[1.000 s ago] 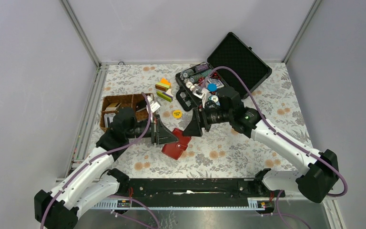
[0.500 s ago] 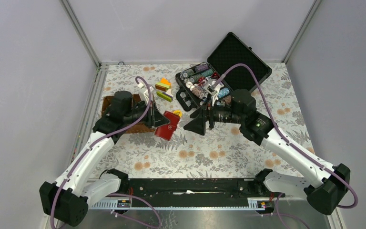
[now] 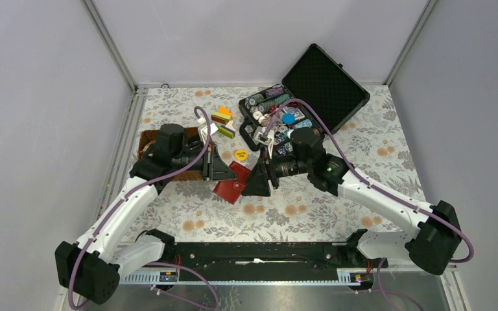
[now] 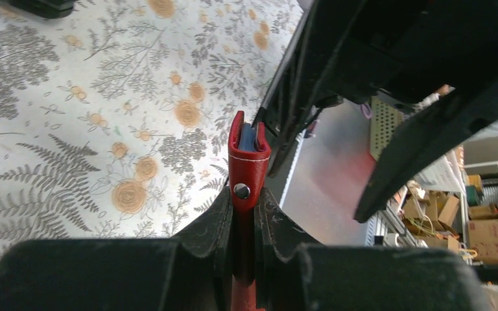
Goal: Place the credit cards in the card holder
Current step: Open the card holder at the center of the board.
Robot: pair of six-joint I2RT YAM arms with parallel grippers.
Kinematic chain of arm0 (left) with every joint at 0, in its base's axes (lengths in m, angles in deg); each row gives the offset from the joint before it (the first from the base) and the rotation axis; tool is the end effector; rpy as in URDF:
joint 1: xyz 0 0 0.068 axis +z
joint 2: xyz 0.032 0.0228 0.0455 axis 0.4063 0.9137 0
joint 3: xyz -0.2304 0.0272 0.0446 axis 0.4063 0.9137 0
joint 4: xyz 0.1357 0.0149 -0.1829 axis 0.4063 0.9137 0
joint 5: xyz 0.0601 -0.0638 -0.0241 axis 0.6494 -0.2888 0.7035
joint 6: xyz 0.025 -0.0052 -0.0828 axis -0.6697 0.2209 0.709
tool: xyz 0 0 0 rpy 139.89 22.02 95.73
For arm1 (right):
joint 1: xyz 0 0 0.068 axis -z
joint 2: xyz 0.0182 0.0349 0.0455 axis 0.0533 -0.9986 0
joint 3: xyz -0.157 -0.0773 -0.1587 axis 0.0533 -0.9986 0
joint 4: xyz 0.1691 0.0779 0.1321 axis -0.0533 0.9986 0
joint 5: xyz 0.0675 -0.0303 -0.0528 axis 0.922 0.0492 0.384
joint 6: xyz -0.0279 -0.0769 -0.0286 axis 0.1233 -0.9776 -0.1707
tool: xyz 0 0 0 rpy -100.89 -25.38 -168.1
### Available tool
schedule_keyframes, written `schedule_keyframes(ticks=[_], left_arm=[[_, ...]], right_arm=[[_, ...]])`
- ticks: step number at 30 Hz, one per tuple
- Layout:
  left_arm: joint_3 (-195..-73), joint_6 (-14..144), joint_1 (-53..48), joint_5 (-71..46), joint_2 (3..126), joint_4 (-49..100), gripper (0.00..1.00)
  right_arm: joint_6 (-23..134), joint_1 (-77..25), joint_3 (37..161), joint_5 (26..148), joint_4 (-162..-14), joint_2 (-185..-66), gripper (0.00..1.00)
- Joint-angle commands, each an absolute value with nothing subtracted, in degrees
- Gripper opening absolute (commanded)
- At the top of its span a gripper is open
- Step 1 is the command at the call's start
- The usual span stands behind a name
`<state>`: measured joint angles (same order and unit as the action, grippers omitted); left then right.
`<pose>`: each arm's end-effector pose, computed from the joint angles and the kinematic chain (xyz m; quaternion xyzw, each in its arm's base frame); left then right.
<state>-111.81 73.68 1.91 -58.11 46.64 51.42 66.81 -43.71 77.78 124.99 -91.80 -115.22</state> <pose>0.1779 -0.1391 0.2732 0.2369 0.7729 -0.5261 0.2642 0.1567 0.2466 0.2975 -0.4125 0.6394 0.5638 0.3212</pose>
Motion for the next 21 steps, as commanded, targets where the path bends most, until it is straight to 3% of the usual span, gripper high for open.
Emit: schedule_keyframes(ticks=[1, 17, 21], left_arm=[[-111.6, 74.4, 1.3, -65.7, 46.0, 46.9, 0.00], [-109.5, 78.7, 0.2, -72.8, 44.3, 40.2, 0.00], [-109.6, 78.7, 0.2, -72.4, 44.4, 40.2, 0.00]], right_arm=[[63.3, -44.1, 77.9, 124.7, -91.4, -116.1, 0.66], [60.9, -46.8, 78.2, 127.2, -90.6, -119.4, 0.60], [61.1, -48.0, 78.7, 129.2, -91.2, -120.1, 0.51]])
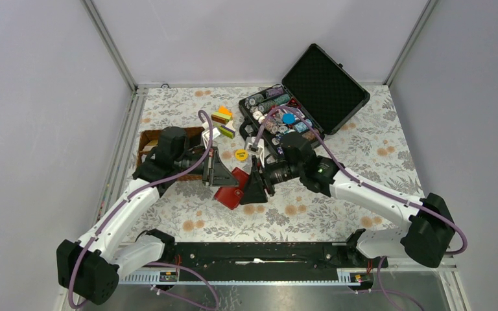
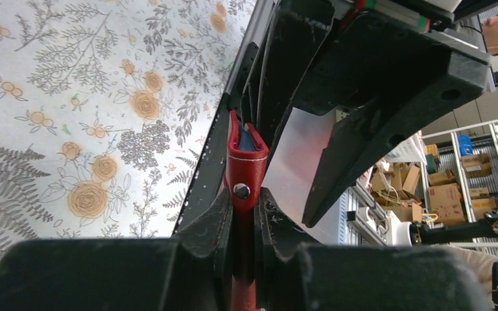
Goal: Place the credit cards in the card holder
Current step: Open the card holder at the center of the board.
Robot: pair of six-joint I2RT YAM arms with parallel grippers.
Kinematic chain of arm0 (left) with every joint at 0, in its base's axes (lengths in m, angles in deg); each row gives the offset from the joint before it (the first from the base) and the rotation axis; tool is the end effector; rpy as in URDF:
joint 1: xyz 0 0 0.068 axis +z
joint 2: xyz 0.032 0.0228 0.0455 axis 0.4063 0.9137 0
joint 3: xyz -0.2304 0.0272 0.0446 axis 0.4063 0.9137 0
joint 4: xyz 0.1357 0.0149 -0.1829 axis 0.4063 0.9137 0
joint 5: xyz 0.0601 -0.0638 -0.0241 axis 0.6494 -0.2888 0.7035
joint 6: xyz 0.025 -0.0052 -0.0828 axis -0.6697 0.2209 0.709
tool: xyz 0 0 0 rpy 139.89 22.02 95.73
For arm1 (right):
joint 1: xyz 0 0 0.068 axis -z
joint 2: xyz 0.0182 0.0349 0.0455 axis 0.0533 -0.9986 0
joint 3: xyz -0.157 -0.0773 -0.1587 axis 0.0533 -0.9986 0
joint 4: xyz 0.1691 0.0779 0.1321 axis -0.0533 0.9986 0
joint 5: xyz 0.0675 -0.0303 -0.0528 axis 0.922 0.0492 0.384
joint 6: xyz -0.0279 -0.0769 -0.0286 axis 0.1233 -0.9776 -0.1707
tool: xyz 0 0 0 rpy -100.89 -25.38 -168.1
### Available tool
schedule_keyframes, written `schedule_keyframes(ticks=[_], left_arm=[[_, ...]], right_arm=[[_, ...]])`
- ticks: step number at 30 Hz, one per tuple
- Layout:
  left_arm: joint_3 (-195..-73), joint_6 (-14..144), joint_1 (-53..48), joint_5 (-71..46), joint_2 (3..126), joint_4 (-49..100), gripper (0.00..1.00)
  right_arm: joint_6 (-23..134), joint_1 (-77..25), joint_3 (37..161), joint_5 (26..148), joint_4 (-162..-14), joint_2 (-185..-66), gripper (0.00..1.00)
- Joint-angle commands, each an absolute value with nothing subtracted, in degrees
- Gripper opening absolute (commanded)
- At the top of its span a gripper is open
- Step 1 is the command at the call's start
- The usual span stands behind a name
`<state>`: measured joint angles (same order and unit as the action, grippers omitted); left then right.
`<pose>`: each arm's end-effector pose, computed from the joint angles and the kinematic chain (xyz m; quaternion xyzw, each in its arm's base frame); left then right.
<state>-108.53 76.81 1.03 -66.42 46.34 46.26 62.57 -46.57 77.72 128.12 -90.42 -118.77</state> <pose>0.1683 -0.1450 0.2699 0.2612 0.7385 -0.5802 0.2231 0.1466 0.2613 0.2783 -0.4572 0.6269 0.5656 0.2793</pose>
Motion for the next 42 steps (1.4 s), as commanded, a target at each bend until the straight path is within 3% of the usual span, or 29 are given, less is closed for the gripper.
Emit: schedule_keyframes(ticks=[1, 6, 10, 29, 30, 32, 35, 38, 42], left_arm=[[-109.5, 78.7, 0.2, -72.1, 44.5, 40.2, 0.00], [-109.4, 78.9, 0.2, -70.9, 44.7, 40.2, 0.00], [-109.4, 78.7, 1.0, -67.6, 45.2, 41.3, 0.00], [-109.0, 79.8, 3.3, -60.2, 51.3, 44.2, 0.00], [-108.8, 79.8, 3.1, -58.6, 50.9, 44.5, 0.00], [-107.6, 80.7, 2.5, -52.8, 49.2, 44.7, 0.00], [-104.7, 83.4, -1.3, -38.7, 45.3, 44.6, 0.00], [-98.6, 90.3, -7.5, -24.7, 41.7, 39.8, 0.00], [-85.7, 102.5, -11.5, -17.9, 38.9, 23.9, 0.00]], right_arm=[[61.1, -48.4, 78.9, 129.2, -91.3, -120.2, 0.47], [60.7, -49.3, 79.2, 127.7, -91.3, -120.5, 0.24], [59.7, -50.0, 79.4, 127.9, -90.5, -120.0, 0.00], [57.7, -52.6, 80.2, 134.4, -85.1, -114.6, 0.00], [57.7, -52.6, 79.7, 131.7, -85.0, -114.0, 0.07], [58.3, -52.6, 78.6, 123.8, -84.6, -112.5, 0.38], [59.8, -52.6, 76.2, 111.4, -83.7, -109.0, 0.62], [63.3, -52.6, 72.7, 98.8, -84.1, -105.4, 0.72], [70.5, -52.6, 68.1, 85.0, -84.2, -104.1, 0.83]])
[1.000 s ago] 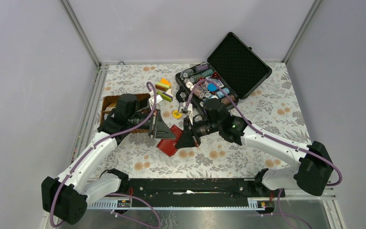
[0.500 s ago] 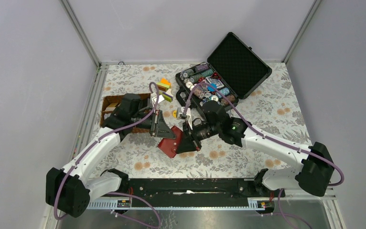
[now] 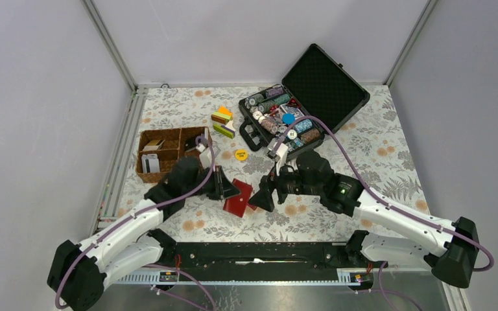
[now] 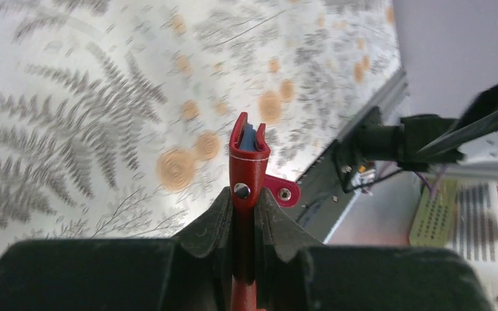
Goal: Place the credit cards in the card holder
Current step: Open the card holder at the center of the board.
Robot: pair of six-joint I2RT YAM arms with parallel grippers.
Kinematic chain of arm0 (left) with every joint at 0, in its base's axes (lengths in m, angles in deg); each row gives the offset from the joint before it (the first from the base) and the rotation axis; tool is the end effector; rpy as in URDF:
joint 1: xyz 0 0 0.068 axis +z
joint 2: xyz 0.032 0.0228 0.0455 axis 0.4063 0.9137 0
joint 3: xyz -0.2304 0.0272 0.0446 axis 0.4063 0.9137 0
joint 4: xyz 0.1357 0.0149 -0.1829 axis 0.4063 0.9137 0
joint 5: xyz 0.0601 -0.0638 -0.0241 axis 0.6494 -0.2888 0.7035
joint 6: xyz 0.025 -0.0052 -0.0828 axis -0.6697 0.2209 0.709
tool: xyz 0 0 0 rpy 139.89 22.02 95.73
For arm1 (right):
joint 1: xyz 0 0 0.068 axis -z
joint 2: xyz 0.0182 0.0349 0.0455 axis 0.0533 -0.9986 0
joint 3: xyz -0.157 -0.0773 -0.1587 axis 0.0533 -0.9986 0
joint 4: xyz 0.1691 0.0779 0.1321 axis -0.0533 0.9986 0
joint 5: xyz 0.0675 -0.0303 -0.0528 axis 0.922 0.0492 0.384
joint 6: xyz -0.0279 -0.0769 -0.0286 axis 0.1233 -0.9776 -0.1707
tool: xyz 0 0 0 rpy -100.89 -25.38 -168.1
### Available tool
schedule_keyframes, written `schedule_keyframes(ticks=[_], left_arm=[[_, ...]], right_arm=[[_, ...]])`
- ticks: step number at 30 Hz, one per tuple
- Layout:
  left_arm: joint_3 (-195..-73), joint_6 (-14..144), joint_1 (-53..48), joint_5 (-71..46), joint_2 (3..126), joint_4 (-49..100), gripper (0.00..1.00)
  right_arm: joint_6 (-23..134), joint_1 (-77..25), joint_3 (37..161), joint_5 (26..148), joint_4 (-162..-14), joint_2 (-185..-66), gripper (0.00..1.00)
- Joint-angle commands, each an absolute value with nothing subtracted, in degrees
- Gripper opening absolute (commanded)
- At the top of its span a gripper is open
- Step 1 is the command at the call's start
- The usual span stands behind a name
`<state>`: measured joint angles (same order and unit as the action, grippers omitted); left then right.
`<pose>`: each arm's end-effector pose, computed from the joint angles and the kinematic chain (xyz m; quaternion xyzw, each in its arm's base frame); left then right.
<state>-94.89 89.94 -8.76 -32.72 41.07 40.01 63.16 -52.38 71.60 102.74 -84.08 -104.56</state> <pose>0.1651 -0.1499 0.2062 0.0961 0.8484 -0.4460 0.2684 0.1239 0.2334 0.2853 -0.3883 0.6914 0.4693 0.3885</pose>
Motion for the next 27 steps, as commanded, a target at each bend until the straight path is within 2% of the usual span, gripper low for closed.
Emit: schedule_keyframes(ticks=[1, 4, 9, 14, 20, 27], left_arm=[[-83.6, 104.9, -12.8, -16.2, 38.7, 20.9, 0.00], [-79.5, 109.4, -16.5, -10.3, 38.9, 15.4, 0.00], [-77.1, 112.5, -21.3, -1.7, 40.7, 12.4, 0.00], [-75.6, 113.3, -22.2, 0.2, 42.5, 10.8, 0.00], [-74.6, 113.5, -22.3, 0.2, 44.2, 10.7, 0.00], [-73.2, 114.3, -22.3, -0.4, 45.3, 9.3, 0.01]], right_arm=[[72.5, -52.6, 67.3, 82.9, -84.0, -104.7, 0.84], [80.9, -52.6, 64.6, 78.2, -82.7, -108.1, 0.84], [90.4, -52.6, 59.3, 81.5, -87.5, -112.4, 0.82], [93.9, -52.6, 56.6, 84.3, -92.8, -116.5, 0.73], [93.9, -52.6, 55.3, 83.6, -97.0, -119.9, 0.68], [93.4, -52.6, 57.5, 84.3, -100.6, -127.5, 0.53]])
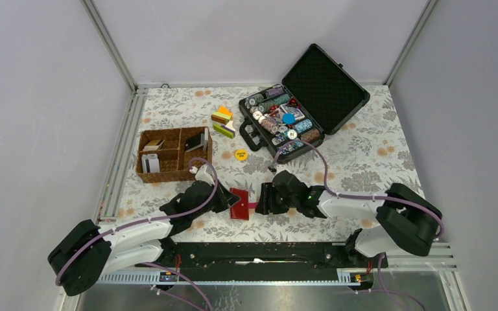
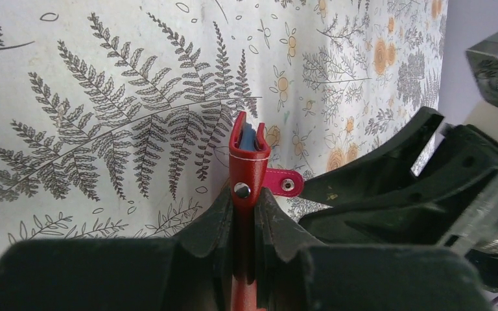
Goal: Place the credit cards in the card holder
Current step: Open the card holder at the center of the board.
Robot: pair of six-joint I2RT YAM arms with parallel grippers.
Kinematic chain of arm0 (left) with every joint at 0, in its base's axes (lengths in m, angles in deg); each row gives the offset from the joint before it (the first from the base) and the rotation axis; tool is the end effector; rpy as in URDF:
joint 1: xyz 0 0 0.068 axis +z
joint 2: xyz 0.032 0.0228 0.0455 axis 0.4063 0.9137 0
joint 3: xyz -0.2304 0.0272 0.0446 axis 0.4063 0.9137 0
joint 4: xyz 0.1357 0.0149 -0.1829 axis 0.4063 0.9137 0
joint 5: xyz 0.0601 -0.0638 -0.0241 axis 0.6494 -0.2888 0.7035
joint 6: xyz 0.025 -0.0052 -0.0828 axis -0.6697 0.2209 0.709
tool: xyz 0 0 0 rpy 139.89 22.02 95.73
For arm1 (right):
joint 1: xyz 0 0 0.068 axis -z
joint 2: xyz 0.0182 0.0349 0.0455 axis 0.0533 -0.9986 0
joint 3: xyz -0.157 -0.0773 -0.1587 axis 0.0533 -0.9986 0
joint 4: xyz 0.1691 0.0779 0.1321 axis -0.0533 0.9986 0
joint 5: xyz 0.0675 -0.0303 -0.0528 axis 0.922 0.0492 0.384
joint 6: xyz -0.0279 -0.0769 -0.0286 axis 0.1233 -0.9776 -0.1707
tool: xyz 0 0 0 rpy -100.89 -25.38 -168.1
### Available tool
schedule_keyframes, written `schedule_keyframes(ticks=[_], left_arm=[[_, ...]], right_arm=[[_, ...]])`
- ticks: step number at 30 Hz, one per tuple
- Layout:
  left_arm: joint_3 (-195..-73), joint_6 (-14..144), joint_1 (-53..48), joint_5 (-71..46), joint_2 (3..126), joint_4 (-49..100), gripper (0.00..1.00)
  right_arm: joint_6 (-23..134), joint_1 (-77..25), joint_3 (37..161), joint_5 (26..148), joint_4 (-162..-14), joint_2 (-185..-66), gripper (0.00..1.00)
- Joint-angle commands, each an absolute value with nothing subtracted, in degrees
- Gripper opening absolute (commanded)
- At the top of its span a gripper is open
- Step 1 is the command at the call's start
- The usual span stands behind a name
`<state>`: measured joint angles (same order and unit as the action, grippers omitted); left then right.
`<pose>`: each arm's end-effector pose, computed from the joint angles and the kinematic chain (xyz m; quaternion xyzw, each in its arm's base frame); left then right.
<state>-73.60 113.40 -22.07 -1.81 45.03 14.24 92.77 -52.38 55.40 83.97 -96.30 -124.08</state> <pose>0.1514 -0.1528 0.1201 -0.1120 0.8628 -0.3822 0.3112 0.1539 0.2343 0.1263 -0.1068 0.8987 0.3471 0.2460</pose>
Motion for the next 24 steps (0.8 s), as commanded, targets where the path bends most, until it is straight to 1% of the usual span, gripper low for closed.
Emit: schedule_keyframes(ticks=[1, 4, 13, 20, 24], left_arm=[[-73.1, 114.3, -22.3, -0.4, 45.4, 9.3, 0.01], [-72.6, 114.0, -22.3, 0.3, 45.8, 9.4, 0.03], [-72.3, 111.9, -22.3, 2.8, 46.3, 12.4, 0.10], [-72.4, 110.5, -22.3, 3.7, 47.4, 13.5, 0.13], [-72.9, 109.8, -22.3, 4.1, 48.2, 14.6, 0.15]], right_arm=[[93.4, -52.6, 57.9, 84.4, -100.9, -128.5, 0.51], [93.3, -52.6, 58.9, 83.5, -101.0, -130.7, 0.47], [91.7, -52.5, 61.4, 81.9, -101.4, -135.0, 0.45], [89.6, -52.5, 63.7, 80.0, -101.0, -138.1, 0.41], [88.5, -52.5, 65.1, 79.7, -100.8, -139.3, 0.35]])
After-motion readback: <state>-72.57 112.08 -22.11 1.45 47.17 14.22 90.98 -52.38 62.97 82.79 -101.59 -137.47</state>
